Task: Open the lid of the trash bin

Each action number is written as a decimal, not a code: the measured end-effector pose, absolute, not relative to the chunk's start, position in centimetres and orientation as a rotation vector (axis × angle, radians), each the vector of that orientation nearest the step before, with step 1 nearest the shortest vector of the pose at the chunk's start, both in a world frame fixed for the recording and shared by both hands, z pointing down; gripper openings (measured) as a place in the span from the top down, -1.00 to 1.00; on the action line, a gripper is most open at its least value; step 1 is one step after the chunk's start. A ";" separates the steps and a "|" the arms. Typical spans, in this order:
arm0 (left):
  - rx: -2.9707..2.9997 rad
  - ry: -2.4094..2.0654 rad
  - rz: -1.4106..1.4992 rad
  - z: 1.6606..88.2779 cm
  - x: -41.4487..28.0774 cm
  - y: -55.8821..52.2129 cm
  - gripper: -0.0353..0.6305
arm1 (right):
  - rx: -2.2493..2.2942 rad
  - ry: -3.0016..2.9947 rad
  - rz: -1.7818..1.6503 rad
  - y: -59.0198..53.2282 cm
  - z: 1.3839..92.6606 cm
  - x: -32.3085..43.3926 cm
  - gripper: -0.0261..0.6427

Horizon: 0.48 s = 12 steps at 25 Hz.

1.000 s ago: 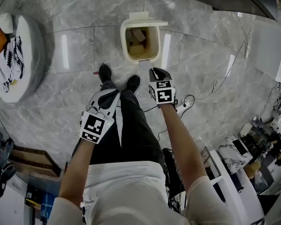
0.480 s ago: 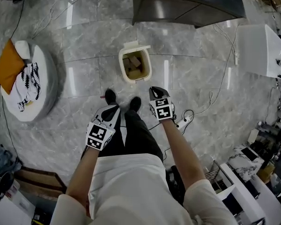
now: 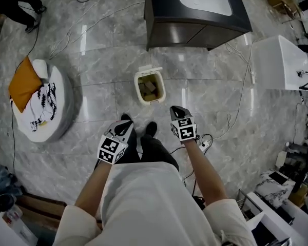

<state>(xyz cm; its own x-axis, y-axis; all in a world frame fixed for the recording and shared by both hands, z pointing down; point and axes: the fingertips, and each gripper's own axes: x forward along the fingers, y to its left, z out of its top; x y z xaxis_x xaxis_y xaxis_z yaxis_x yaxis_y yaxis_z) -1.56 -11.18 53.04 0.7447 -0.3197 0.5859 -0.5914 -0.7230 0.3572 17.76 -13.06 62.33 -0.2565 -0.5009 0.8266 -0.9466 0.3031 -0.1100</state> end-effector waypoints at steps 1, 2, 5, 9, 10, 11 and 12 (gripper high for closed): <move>2.414 -0.687 0.668 52.4 -1.5 -11.4 0.84 | 1.295 -1.890 0.808 -13.2 61.4 18.0 0.81; 2.423 -0.688 0.661 51.7 -1.4 -11.7 0.84 | 1.301 -1.901 0.794 -13.4 60.5 18.4 0.81; 2.443 -0.703 0.633 49.5 -1.4 -12.5 0.84 | 1.339 -1.929 0.760 -14.1 57.6 19.5 0.81; 2.453 -0.738 0.598 47.0 -1.8 -13.1 0.84 | 1.395 -1.967 0.750 -14.5 53.8 20.6 0.81; 2.457 -0.747 0.592 46.4 -2.0 -13.2 0.84 | 1.398 -1.979 0.738 -14.6 53.0 20.7 0.81; 2.461 -0.757 0.585 45.9 -2.1 -13.4 0.84 | 1.398 -1.991 0.721 -14.6 52.1 20.8 0.81; 2.466 -0.769 0.577 45.2 -2.2 -13.7 0.84 | 1.400 -2.004 0.704 -14.7 51.1 20.8 0.81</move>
